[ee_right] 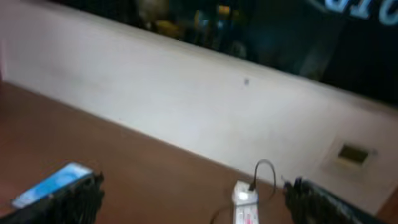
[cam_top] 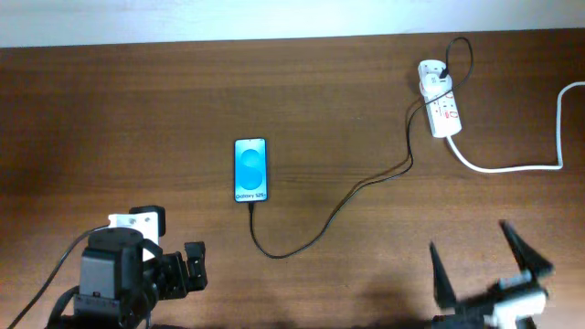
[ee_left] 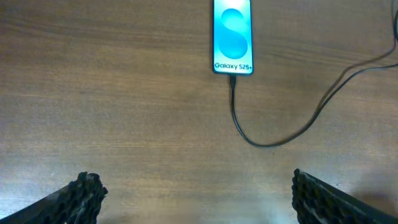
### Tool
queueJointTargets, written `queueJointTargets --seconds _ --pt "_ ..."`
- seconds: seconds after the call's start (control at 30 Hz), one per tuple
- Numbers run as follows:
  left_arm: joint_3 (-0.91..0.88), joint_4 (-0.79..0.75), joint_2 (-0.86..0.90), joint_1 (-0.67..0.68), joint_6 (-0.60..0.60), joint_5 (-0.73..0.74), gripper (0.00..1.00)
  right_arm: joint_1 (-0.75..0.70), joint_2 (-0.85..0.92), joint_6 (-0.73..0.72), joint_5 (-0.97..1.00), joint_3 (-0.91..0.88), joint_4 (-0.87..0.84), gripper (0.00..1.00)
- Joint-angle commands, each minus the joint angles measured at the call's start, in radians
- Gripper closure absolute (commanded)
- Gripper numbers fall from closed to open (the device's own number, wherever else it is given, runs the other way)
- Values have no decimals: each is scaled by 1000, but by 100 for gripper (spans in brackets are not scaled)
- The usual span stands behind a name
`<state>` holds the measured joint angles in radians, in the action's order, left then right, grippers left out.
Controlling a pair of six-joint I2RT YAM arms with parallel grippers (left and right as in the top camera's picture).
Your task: Plug charger to phone and switch on socket
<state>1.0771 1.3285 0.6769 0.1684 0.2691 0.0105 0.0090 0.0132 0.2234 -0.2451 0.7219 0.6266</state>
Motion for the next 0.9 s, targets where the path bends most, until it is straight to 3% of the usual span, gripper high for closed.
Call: queueJointTargets --seconds 0.0,0.13,0.37,0.87 --pt "4 -2 -3 4 6 -8 1 -5 -7 -232 156 -164 -125 2" --pt "4 -2 -3 4 6 -8 0 -5 -7 -285 185 -382 -303 2" --pt "4 -2 -3 4 6 -8 1 -5 -7 -285 262 -578 -381 2" --pt "3 -2 -3 4 6 -8 1 -5 -5 -285 287 -647 -381 2"
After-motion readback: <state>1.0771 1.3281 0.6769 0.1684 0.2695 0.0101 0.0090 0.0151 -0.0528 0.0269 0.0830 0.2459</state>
